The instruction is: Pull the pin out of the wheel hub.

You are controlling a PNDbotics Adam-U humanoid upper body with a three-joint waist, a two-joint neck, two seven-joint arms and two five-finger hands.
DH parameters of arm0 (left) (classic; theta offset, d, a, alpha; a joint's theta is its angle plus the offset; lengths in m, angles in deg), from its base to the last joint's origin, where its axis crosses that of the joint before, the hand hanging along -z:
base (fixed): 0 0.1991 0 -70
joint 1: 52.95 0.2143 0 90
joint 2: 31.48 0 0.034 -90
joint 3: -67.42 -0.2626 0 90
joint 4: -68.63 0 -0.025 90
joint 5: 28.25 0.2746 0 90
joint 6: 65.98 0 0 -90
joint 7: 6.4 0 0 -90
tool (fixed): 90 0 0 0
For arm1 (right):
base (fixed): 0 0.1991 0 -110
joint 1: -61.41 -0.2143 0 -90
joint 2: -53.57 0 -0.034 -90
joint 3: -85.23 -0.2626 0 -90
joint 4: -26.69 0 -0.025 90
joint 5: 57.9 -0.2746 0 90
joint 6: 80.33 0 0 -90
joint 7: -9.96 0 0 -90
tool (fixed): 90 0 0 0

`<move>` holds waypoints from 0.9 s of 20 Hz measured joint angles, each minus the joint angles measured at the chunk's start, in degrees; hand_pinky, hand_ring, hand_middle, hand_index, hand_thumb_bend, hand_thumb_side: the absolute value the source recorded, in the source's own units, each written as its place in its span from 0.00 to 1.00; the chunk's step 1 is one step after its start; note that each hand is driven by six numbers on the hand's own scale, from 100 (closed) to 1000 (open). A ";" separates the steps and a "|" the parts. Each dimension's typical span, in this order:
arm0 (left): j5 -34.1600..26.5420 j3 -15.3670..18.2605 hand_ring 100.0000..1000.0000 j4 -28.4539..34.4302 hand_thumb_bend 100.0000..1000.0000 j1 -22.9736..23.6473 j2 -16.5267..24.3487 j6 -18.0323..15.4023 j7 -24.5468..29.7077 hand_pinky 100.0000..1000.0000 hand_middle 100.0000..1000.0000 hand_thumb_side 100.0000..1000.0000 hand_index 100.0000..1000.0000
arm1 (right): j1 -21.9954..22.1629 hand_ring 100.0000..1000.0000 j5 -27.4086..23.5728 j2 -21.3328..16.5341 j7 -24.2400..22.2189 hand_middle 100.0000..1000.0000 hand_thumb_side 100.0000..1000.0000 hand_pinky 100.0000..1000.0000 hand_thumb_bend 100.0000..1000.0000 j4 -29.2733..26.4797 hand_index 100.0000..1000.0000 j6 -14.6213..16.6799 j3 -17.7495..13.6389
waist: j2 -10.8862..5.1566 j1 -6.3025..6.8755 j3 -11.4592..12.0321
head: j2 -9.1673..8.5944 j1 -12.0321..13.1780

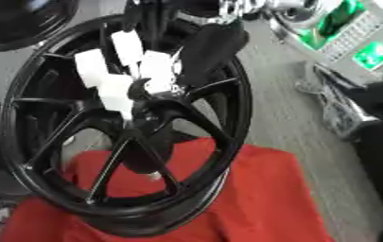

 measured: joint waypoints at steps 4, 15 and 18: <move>-0.01 0.00 0.80 -0.14 0.01 0.01 -0.02 0.01 -0.01 0.70 0.72 0.82 0.76 | 0.91 0.70 1.56 1.35 0.02 0.59 0.47 0.78 0.42 2.30 0.77 0.17 0.05 | 0.08 -0.07 0.12 | 0.00 -0.05; -0.10 0.00 0.79 -0.27 0.01 0.38 -0.33 0.05 -0.02 0.71 0.72 0.83 0.76 | 1.97 0.71 4.97 3.73 2.21 0.60 0.46 0.78 0.41 9.98 0.77 2.08 0.06 | 0.29 -0.16 0.44 | 0.00 -0.48; -0.12 0.00 0.79 -0.27 0.02 0.39 -0.55 0.10 0.04 0.71 0.72 0.83 0.76 | 2.02 0.71 5.54 4.20 2.67 0.60 0.46 0.77 0.41 11.01 0.77 2.61 0.08 | 0.34 -0.16 0.46 | 0.00 -0.54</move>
